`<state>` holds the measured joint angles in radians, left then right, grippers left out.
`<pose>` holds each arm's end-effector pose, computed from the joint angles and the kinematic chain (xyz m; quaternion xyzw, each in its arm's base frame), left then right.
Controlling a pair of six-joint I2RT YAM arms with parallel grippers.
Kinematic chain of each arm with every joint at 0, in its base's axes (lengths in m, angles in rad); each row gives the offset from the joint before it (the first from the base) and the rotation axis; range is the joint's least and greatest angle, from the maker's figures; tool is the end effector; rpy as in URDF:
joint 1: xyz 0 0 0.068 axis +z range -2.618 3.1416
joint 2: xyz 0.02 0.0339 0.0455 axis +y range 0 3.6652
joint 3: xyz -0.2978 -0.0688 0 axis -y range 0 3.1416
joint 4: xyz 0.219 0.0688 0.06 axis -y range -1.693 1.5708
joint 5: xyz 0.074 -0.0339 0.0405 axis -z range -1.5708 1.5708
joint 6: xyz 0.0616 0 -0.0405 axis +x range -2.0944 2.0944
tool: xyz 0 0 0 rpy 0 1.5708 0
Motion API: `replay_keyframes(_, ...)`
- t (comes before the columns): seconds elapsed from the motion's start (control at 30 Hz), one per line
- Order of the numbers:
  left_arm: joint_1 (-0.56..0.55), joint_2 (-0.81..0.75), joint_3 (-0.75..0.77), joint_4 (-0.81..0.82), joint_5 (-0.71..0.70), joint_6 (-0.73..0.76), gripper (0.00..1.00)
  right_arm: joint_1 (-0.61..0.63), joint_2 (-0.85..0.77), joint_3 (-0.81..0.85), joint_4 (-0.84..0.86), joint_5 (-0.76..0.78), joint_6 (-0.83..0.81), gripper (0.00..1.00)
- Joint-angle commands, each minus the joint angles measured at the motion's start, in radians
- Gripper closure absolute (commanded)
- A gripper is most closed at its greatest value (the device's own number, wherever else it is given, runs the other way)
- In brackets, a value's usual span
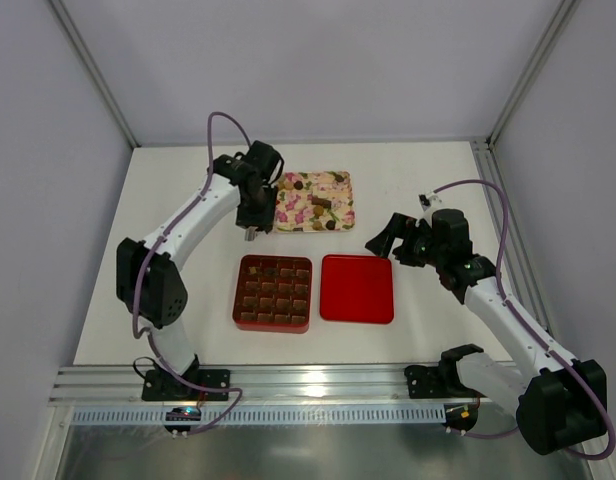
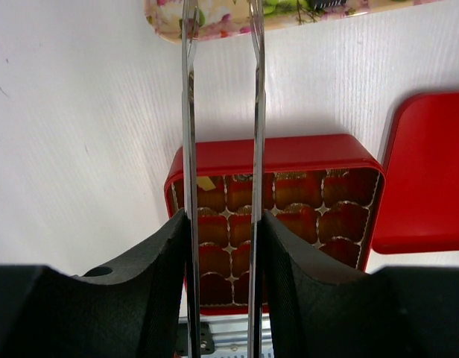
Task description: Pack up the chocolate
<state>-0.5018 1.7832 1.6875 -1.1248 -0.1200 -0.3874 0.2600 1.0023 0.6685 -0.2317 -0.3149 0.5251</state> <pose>0.3129 -0.1633 0.3165 0.0458 0.9819 -0.0215 0.1824 0.1866 0.0694 0.2784 0.0395 0.8679 0.3090 0.3870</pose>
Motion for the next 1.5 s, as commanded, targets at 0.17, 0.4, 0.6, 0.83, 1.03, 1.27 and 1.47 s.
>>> replay_keyframes(0.17, 0.019, 0.062, 0.058, 0.062, 0.014, 0.028, 0.59, 0.005, 0.013, 0.019, 0.037, -0.007, -0.017, 0.07)
replay_keyframes(0.4, 0.023, 0.085, 0.052, 0.074, 0.016, 0.028, 0.59, 0.005, 0.024, 0.017, 0.04, -0.007, -0.019, 0.07)
replay_keyframes(0.6, 0.029, 0.1, 0.055, 0.079, 0.019, 0.033, 0.59, 0.005, 0.028, 0.017, 0.045, -0.007, -0.02, 0.07)
replay_keyframes(0.83, 0.034, 0.117, 0.052, 0.086, 0.028, 0.038, 0.6, 0.005, 0.035, 0.019, 0.043, -0.006, -0.022, 0.07)
replay_keyframes(1.03, 0.034, 0.107, 0.052, 0.086, 0.037, 0.038, 0.63, 0.005, 0.033, 0.022, 0.037, -0.003, -0.02, 0.07)
replay_keyframes(1.27, 0.034, 0.09, 0.06, 0.076, 0.04, 0.039, 0.68, 0.005, 0.027, 0.025, 0.032, -0.001, -0.019, 0.07)
replay_keyframes(1.47, 0.034, 0.068, 0.072, 0.057, 0.031, 0.041, 0.68, 0.005, 0.027, 0.029, 0.029, 0.002, -0.022, 0.07)
